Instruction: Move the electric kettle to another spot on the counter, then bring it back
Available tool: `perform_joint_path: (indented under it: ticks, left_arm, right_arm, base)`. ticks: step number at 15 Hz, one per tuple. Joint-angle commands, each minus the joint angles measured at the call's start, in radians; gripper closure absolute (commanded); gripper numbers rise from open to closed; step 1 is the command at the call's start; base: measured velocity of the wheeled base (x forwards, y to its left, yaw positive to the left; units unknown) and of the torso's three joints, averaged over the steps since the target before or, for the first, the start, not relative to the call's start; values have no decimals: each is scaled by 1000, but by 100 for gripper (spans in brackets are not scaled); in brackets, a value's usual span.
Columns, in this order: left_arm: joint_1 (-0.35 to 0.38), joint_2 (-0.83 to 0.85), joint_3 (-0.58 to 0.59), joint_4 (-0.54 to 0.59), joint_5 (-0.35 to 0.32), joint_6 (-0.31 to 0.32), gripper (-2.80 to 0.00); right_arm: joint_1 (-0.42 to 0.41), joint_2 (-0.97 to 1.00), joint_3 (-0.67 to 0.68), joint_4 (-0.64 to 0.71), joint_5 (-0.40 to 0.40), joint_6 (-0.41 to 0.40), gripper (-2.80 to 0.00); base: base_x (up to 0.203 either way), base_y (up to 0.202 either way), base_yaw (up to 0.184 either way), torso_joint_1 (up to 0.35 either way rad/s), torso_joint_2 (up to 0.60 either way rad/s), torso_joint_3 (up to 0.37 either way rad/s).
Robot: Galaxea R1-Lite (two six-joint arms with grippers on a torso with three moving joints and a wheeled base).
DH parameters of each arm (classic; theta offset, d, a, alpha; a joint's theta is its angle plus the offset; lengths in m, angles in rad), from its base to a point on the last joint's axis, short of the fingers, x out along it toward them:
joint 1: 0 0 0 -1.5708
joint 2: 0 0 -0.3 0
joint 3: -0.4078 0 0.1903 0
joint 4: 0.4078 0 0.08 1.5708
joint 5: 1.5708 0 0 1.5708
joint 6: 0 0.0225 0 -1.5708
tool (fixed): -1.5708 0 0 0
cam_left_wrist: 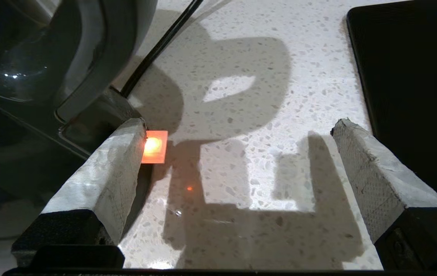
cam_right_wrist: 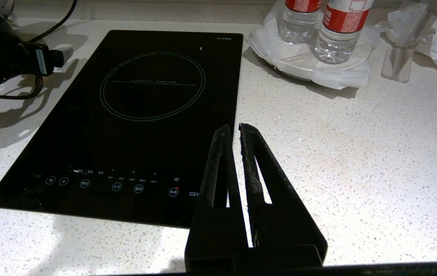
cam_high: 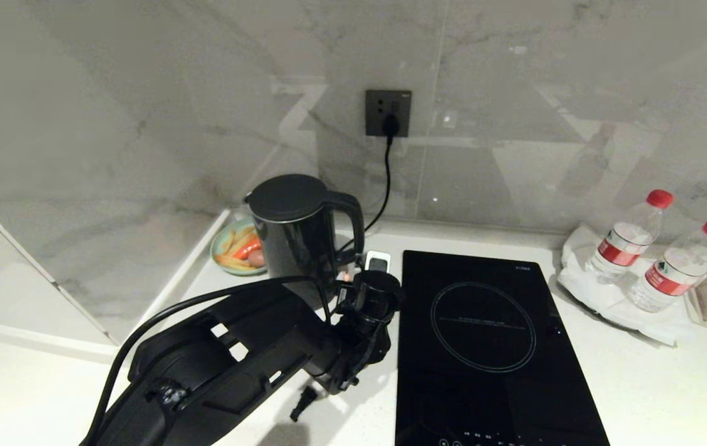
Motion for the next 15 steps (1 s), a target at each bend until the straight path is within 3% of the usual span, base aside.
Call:
perform_joint_path:
  ticks: [1,10,15]
  left_arm:
    - [-2,4,6,-5,4,0,-280]
    - [-64,-47,41,-11,37,-3,-280]
    - [-59,-62,86,-11,37,-13,-280]
  right_arm:
    - [0,2,0,0,0,0,0]
    - [0,2,0,0,0,0,0]
    - [0,2,0,0,0,0,0]
  base:
    - [0,0,0,0,0,0]
    - [0,0,0,0,0,0]
    - [0,0,0,0,0,0]
